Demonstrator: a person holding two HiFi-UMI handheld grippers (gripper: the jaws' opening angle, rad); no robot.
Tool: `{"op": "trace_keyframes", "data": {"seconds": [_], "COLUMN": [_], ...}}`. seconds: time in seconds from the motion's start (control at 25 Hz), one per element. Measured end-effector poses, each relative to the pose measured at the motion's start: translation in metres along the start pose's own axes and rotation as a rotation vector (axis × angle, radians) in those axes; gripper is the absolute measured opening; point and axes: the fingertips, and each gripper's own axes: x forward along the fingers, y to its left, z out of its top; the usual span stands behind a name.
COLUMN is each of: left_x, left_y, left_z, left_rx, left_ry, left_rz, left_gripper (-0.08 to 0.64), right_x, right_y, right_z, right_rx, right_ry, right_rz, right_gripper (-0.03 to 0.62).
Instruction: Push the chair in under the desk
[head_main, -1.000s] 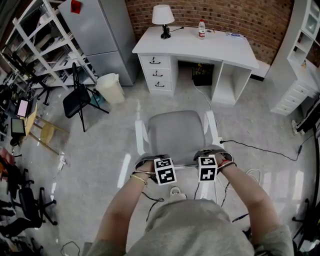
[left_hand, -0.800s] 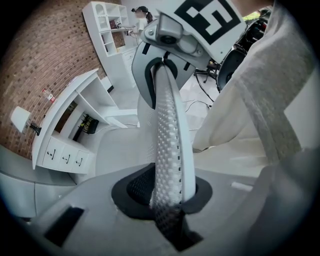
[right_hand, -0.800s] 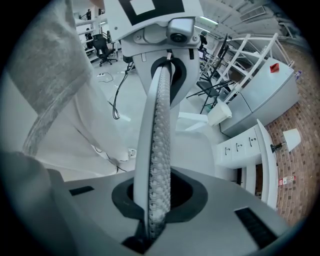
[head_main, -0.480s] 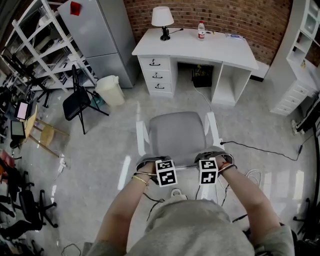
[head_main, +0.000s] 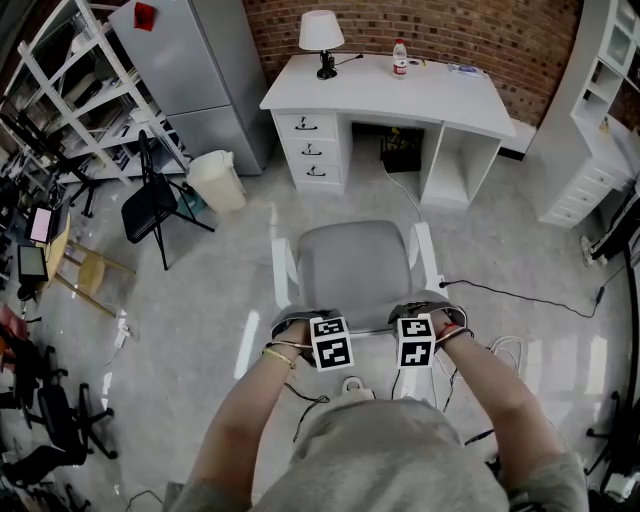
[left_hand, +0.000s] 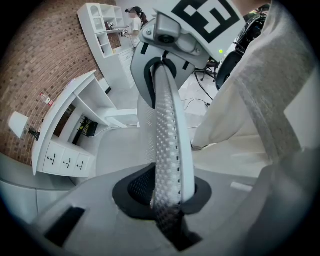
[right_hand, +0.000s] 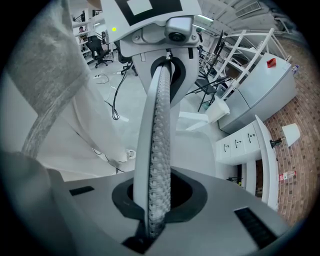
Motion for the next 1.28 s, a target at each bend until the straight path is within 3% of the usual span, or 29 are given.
{"op": "trace_keyframes", "data": {"seconds": [1.28], "left_x": [0.004], "left_y": [0.039], "left_z": [-0.004], "left_rx": [0.062], "left_ry": [-0.007], "left_rz": [-0.032], "left_gripper": [0.058], "right_x": [0.01], "right_y": [-0.035], "right_z": [-0.003], "right_rx": [0.076], "right_ry": [0.026], "right_rz": [-0.027], "right_gripper": [0.025]}}
